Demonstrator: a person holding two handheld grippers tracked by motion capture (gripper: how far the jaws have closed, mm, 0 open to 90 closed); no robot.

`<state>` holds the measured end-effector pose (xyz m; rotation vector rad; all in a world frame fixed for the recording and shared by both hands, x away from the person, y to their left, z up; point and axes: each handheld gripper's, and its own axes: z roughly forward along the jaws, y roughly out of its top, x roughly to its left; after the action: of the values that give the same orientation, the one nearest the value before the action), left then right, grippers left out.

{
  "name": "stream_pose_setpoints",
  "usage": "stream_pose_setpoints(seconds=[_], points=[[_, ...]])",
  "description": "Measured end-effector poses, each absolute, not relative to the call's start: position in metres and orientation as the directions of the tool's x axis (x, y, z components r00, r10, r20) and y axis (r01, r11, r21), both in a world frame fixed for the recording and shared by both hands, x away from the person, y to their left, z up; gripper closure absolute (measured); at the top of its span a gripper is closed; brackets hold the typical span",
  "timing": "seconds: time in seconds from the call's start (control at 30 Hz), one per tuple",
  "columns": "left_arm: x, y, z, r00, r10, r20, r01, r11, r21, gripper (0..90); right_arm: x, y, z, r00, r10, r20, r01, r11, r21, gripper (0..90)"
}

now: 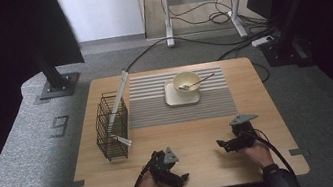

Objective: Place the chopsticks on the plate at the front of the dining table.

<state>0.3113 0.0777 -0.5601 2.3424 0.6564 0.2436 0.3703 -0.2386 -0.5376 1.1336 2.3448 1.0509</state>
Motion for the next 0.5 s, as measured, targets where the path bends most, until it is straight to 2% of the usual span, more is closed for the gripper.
stream_pose_setpoints(seconds=[0.5], points=[[0.304, 0.074, -0.56, 0.874, 0.486, -0.001, 0.365, -0.655, 0.661, 0.0, 0.375, -0.2, -0.481, -0.719, 0.695, 0.003, 0.454, 0.467, 0.759, 0.0]])
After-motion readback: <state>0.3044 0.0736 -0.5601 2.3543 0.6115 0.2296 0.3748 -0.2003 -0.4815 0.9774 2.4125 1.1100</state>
